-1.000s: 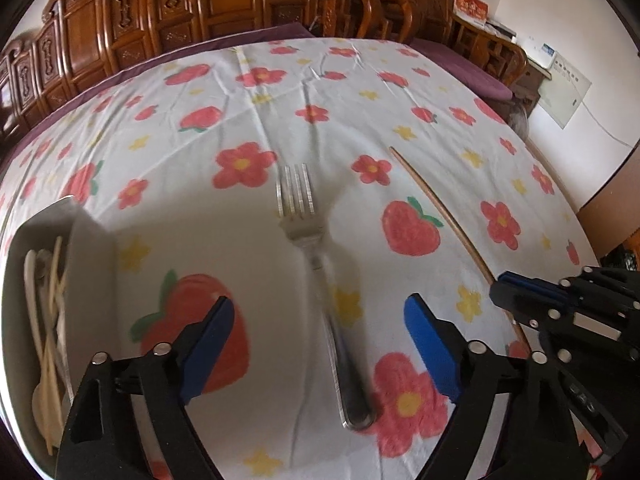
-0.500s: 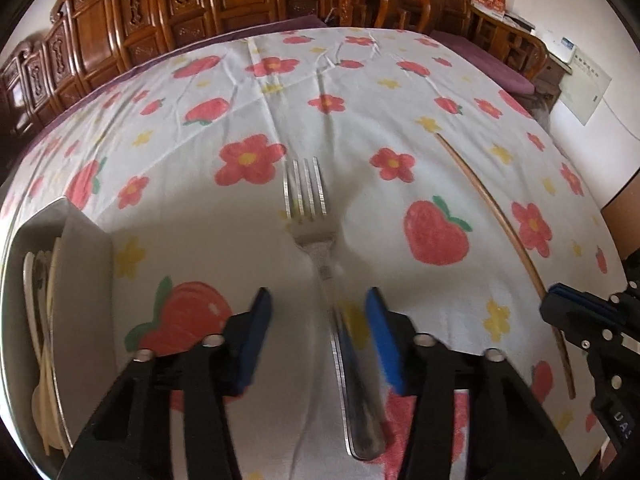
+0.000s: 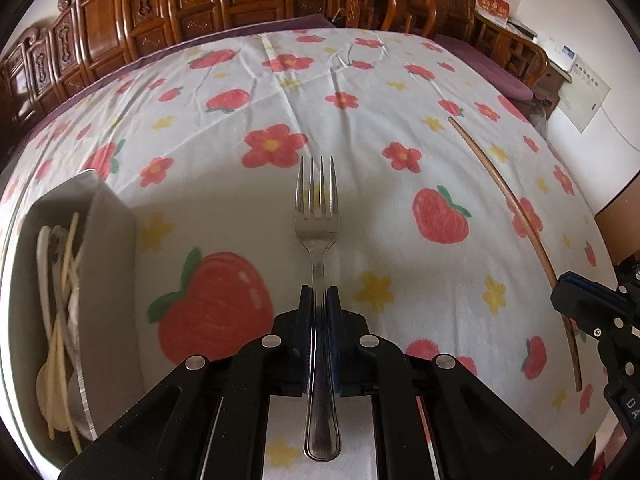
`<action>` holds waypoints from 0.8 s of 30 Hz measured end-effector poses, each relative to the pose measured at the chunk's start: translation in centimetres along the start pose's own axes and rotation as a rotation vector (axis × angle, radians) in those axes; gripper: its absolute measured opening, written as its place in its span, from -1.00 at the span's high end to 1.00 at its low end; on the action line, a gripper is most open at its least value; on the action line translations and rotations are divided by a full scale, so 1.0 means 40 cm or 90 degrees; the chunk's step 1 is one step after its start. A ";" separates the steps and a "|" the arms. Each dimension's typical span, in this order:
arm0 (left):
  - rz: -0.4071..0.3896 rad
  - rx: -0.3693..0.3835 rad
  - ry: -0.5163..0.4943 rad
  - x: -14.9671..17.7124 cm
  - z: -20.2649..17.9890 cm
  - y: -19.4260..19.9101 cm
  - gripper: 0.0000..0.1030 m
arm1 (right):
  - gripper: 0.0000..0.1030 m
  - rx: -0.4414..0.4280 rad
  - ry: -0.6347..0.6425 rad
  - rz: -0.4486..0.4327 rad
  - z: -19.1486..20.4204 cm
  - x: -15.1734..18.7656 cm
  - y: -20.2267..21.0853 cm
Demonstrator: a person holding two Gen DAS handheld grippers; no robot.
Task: Organize utensils
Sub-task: 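Grasp the metal fork with the left gripper while the right grasps the wooden chopstick, then carry the metal fork and chopstick over the tray with both grippers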
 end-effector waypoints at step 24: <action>-0.092 -0.011 0.020 -0.056 0.161 0.257 0.87 | 0.89 -0.038 0.043 -0.042 0.230 -0.088 0.067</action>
Point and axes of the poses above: each gripper's, at about its wrist camera, not at the fingertips, and y roughly against the way its jaws point, z to its left, x to its underside, the point moved 4 cm from there along -y, roughly the way its jaws point, and after that the axes turned 15 degrees about -z, right-handed, at the moved point
